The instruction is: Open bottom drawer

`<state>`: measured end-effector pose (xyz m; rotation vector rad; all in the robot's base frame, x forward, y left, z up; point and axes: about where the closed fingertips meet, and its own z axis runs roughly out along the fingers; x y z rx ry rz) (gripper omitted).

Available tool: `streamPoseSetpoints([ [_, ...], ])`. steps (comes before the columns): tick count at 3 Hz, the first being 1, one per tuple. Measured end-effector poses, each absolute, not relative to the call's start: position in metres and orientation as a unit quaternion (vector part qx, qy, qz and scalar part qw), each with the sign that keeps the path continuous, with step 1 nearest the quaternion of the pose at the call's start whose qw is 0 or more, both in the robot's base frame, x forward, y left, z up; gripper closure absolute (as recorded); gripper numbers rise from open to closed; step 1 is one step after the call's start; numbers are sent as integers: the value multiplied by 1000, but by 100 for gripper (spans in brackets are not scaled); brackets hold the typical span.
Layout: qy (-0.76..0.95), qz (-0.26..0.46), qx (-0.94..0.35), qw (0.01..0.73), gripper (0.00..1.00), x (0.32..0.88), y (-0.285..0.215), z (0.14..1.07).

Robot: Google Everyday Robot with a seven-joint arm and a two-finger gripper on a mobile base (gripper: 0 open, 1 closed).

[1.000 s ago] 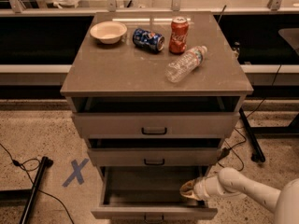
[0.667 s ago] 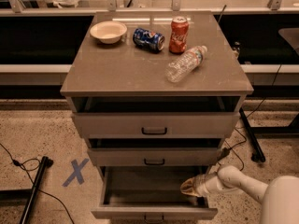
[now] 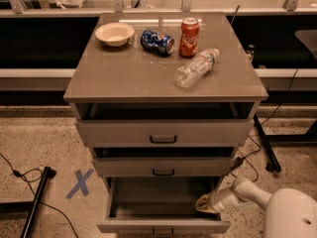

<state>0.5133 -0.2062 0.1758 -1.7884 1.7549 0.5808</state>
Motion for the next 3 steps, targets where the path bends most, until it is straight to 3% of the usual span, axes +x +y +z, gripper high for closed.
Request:
streamPoseSetpoints([
  [2, 652, 241, -676, 245, 100, 447, -208, 172],
  [3, 651, 241, -677, 245, 100, 445, -207, 172],
])
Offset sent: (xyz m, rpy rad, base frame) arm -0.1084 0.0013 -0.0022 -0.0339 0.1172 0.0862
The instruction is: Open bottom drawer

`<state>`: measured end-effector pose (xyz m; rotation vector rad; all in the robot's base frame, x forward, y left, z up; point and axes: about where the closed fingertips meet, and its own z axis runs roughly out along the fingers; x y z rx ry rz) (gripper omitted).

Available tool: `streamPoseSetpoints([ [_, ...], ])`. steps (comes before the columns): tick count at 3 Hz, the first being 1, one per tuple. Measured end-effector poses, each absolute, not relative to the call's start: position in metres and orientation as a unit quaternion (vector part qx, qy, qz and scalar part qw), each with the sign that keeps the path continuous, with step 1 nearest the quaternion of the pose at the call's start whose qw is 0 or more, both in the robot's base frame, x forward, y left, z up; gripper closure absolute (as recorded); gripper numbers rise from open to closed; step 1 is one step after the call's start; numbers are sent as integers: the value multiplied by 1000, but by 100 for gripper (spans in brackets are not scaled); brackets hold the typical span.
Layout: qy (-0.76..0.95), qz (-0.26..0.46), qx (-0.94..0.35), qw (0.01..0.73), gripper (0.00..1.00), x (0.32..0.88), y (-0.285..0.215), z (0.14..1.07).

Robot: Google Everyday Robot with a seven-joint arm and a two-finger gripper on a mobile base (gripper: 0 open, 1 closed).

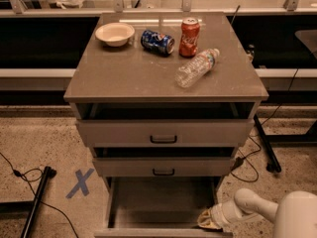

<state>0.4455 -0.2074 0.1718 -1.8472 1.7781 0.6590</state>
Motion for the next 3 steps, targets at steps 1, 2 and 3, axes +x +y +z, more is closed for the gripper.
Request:
streamPoseSetpoints([
  [1, 634, 269, -670, 275, 100, 432, -201, 188],
  [2, 586, 283, -670, 358, 100, 426, -192, 253],
  [3, 555, 280, -676, 396, 100, 414, -183, 300],
])
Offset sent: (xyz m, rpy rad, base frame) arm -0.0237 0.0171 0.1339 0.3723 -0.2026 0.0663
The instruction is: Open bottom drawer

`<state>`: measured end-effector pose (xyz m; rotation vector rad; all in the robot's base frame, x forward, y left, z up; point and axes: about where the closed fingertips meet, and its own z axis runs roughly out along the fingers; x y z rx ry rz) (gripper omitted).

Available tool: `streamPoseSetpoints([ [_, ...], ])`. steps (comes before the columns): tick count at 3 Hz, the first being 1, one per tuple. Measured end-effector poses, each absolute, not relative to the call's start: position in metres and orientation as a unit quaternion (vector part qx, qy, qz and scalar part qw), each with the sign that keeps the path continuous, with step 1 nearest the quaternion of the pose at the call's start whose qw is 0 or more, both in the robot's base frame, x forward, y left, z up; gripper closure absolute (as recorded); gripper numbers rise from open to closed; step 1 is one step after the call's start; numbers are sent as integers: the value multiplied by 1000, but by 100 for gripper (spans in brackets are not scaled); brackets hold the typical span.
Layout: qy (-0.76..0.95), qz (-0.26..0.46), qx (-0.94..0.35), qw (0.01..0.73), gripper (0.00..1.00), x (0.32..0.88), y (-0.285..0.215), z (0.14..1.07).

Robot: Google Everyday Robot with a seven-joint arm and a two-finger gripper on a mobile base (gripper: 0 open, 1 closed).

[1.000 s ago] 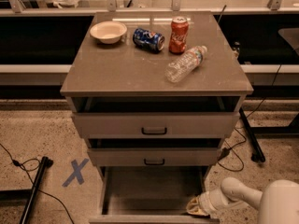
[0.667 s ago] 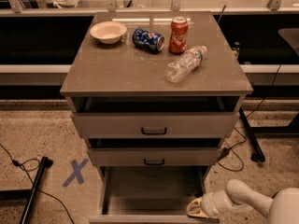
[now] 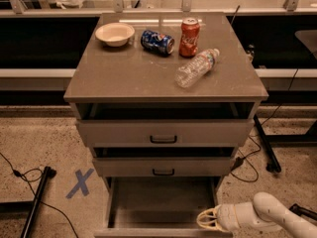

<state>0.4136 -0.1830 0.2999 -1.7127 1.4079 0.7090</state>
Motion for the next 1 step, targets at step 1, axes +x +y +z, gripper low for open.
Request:
streamPoseSetpoints([
  [1, 554, 281, -676, 397, 84, 412, -181, 301],
])
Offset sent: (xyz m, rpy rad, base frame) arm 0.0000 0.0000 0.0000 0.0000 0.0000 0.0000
